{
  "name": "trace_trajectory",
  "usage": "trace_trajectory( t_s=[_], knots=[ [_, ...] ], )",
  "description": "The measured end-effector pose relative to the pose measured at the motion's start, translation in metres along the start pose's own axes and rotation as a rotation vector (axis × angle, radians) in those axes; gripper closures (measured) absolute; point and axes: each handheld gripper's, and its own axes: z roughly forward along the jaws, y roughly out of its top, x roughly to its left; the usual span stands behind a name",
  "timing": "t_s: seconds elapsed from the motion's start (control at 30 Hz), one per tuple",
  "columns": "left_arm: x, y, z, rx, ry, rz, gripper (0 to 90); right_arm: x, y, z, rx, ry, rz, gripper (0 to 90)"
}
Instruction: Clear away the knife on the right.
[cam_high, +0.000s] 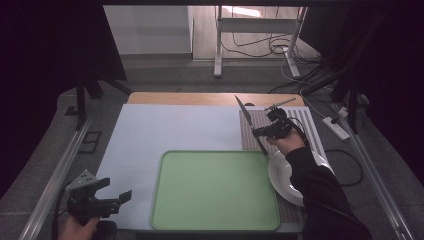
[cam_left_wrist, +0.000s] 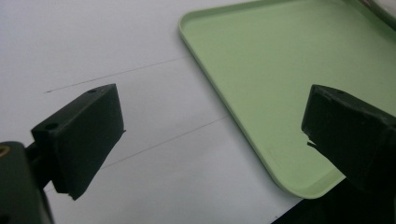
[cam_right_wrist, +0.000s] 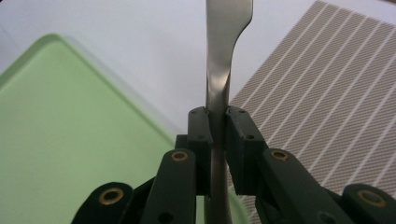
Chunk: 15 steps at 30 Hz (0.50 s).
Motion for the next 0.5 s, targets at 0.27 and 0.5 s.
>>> trace_trajectory(
  t_s=[0.27, 0.5],
  knots=[
    [0.0, 0.0, 0.0, 0.0, 0.001, -0.001, 5.4, 0.029, -0.019, -0.003, 0.042, 0.03, -0.027, 81.2],
    [0.0, 0.0, 0.0, 0.0, 0.001, -0.002, 5.4, 0.06, -0.04, 0.001, 0.104, 0.026, -0.089, 81.2]
  ],
)
